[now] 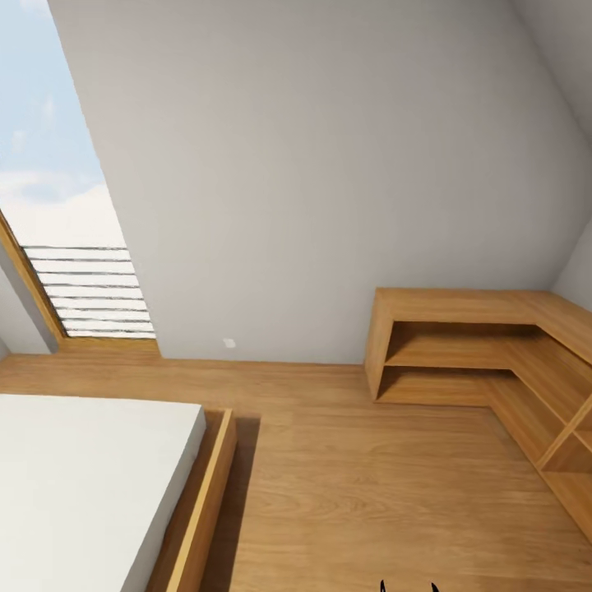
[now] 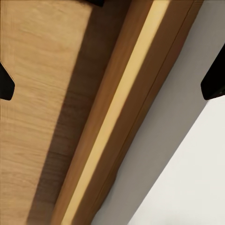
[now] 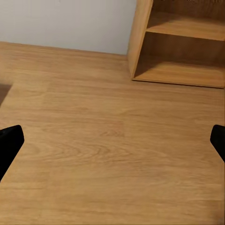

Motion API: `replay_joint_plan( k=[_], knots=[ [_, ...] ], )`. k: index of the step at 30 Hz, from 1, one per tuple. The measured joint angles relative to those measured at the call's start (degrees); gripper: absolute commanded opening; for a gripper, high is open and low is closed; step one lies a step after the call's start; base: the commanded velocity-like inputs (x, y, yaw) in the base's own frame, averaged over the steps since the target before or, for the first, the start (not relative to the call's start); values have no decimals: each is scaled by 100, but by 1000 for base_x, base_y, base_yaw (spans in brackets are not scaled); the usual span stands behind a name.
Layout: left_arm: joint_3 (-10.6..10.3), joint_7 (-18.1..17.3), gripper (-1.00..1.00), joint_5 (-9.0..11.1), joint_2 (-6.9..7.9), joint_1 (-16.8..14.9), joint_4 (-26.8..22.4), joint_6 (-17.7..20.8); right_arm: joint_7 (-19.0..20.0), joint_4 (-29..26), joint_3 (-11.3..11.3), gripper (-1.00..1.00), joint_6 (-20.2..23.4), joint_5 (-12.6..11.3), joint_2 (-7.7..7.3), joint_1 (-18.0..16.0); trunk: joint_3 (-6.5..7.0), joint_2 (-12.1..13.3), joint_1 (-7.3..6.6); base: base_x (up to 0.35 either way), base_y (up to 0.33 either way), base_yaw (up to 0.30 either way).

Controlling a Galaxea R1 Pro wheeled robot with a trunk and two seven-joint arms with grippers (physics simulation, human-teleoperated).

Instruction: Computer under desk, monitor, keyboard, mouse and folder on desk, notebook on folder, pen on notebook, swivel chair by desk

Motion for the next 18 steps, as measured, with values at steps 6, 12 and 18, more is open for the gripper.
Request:
replay_joint_plan(
  k=[6, 12, 18],
  knots=[
    [-1, 0, 100, 0, 0, 0, 0, 0, -4, 0, 0, 100, 0, 0, 0, 0, 0, 0, 0, 322, 0, 0],
    [-2, 0, 100, 0, 0, 0, 0, 0, 0, 4, -2, 100, 0, -1, -7, 0, 0, 0, 0, 322, 0, 0],
    [-2, 0, 100, 0, 0, 0, 1, 0, 0, 7, 0, 100, 0, 0, -8, 0, 0, 0, 0, 322, 0, 0]
  ],
)
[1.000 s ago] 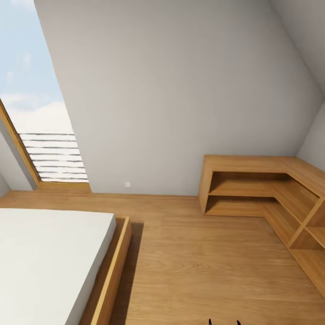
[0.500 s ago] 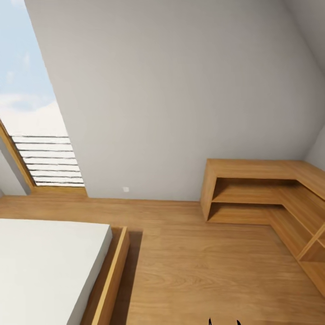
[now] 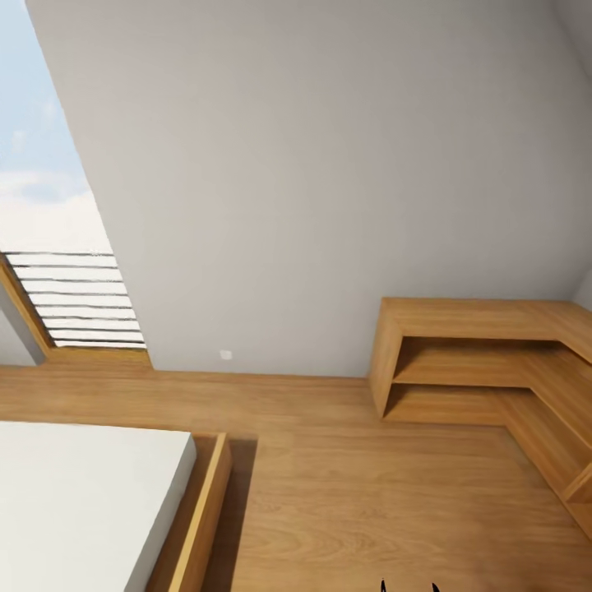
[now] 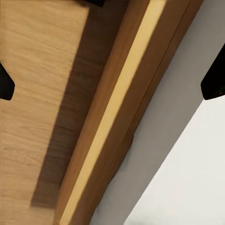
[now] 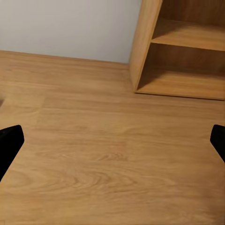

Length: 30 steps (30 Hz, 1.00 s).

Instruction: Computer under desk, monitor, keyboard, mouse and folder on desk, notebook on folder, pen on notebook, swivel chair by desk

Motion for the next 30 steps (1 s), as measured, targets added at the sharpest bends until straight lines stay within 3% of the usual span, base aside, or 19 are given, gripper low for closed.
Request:
replay_joint_plan(
  k=[11, 30],
  knots=[
    [0, 0, 100, -1, 0, 0, 0, 0, 0, 1, 0, 100, 0, -1, -5, 0, 2, 0, 0, 322, 0, -19],
    [0, 0, 100, -2, 0, -1, 1, 0, 0, 1, 0, 100, -2, -1, -9, 1, 96, 0, 0, 322, -6, -182]
  ],
)
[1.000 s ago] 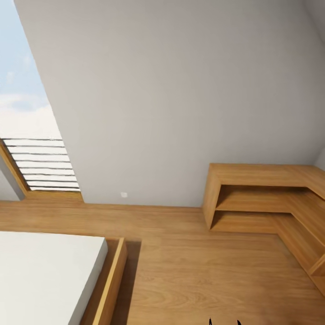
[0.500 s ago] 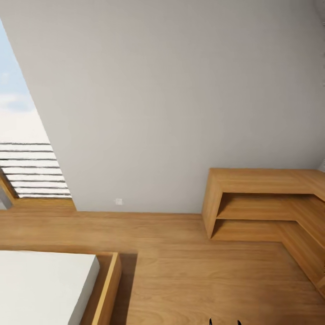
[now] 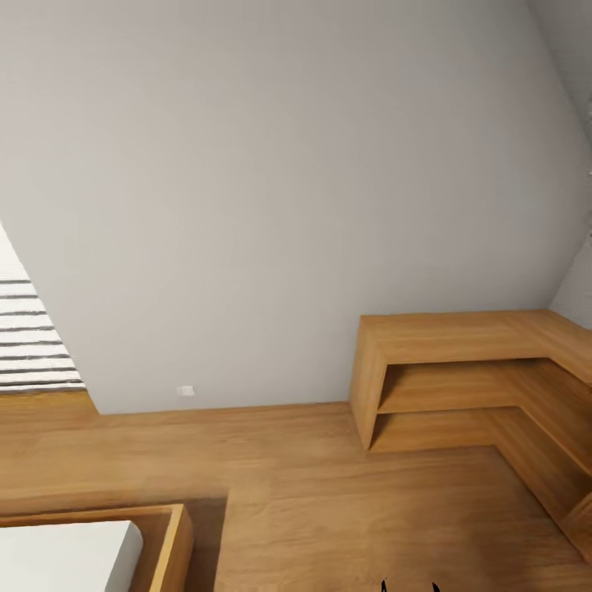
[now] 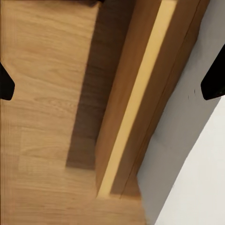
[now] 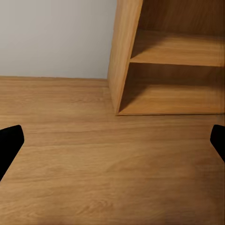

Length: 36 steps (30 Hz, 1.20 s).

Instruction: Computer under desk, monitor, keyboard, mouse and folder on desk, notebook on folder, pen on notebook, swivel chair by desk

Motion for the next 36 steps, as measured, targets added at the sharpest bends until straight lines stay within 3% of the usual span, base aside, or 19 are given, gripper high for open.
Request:
replay_joint_plan(
  k=[10, 36],
  knots=[
    [0, 0, 100, 0, 0, 0, -1, 6, 0, 1, 0, 100, 0, 0, 0, 0, 56, 0, 0, 322, -88, -178],
    [3, 0, 100, 0, 0, 0, 0, 4, 6, 7, 0, 100, 0, 0, 1, 0, 123, 0, 1, 308, -122, -72]
  ],
)
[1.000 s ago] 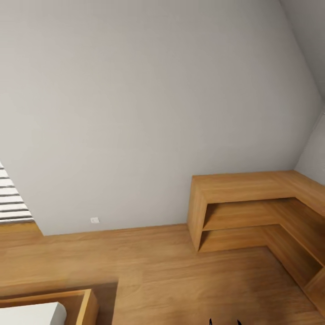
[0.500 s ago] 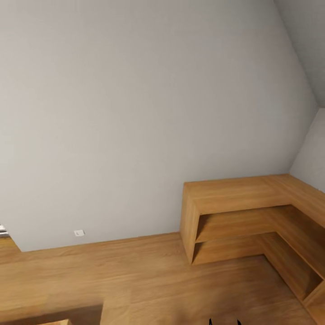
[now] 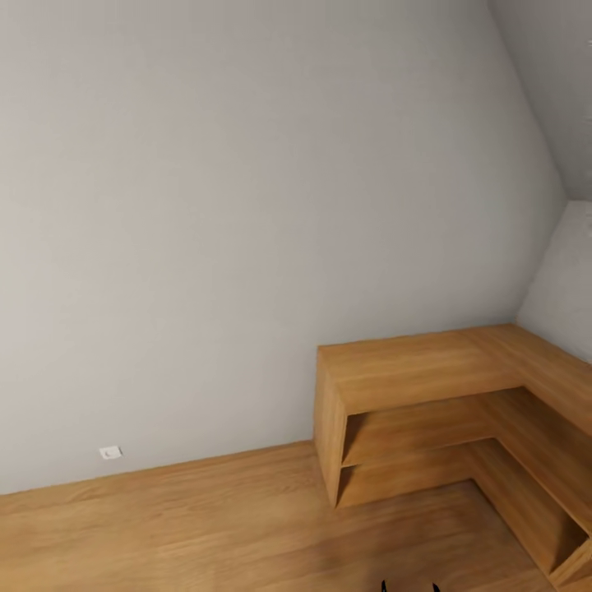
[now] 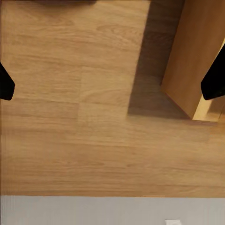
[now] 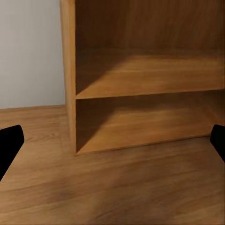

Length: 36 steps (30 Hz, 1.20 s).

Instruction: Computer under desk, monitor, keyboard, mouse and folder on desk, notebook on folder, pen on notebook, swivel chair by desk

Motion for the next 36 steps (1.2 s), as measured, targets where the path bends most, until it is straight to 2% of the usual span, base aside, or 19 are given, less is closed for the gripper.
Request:
replay_joint_plan(
  k=[13, 20, 27, 36],
  knots=[
    [25, 7, 100, 11, 14, 0, 5, 11, -4, 2, 6, 100, 0, 1, -1, 0, 85, 1, 2, 37, -7, -175],
    [13, -9, 100, 14, 16, 0, 8, 204, 0, 2, 10, 100, 0, 1, -1, 0, 131, 1, 2, 1, 0, -177],
    [2, -17, 100, 10, 10, 0, 7, 222, 0, 2, 9, 100, 0, 1, -1, 0, 177, 1, 2, 16, 0, -177],
    [-8, -11, 100, 6, 9, 0, 8, 231, 0, 2, 9, 100, 0, 0, -1, 0, 237, 0, -1, 233, 0, -177]
  ],
)
